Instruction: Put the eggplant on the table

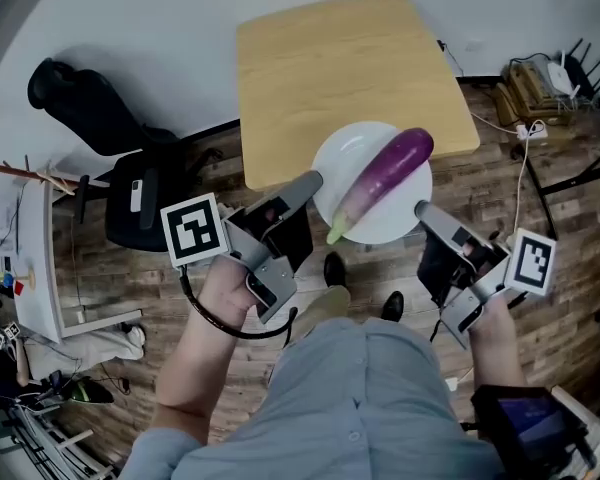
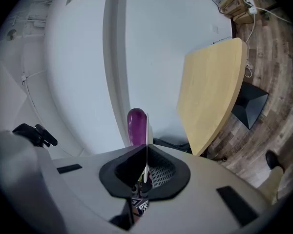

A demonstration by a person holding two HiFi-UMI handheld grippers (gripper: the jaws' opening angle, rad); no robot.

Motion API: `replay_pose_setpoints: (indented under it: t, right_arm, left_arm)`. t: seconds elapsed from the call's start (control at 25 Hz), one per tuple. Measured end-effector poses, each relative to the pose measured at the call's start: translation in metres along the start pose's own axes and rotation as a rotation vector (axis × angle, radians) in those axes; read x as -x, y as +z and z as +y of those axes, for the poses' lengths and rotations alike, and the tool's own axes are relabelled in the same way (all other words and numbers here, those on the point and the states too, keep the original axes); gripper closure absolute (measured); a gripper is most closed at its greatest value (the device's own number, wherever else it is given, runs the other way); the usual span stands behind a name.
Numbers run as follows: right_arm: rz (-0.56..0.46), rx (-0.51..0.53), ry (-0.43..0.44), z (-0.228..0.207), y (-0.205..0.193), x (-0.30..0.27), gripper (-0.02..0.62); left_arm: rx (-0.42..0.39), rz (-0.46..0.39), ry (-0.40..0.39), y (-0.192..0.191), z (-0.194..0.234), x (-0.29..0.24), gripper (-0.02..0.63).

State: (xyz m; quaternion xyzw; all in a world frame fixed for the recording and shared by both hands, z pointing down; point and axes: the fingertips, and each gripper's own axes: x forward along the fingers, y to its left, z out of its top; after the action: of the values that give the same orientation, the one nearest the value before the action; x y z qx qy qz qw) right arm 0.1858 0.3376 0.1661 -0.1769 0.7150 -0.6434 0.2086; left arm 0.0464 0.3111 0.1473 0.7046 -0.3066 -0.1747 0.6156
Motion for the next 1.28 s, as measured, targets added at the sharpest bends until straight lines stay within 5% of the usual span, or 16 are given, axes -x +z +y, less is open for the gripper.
replay_pose_setpoints:
  t: [0.2,0.88,1.28]
  right_arm:
    - [-0.015,0.012,-0.007,0.001,0.000,-0.004,0.588]
    - [-0.104,0.033,-0.050,-0.019,-0.017,-0.150,0.588]
    - [-0.110,0.043,-0.055,-0.027,-0.019,-0.156,0.588]
  left_arm:
    - [-0.009,0.010,-0.006,0.004,-0.002,0.000,0.583]
    - [0.007,0.101,-0.037,0.137,0.047,0.051,0.584]
    - [0.006,0.105,-0.023,0.136,0.060,0.057,0.583]
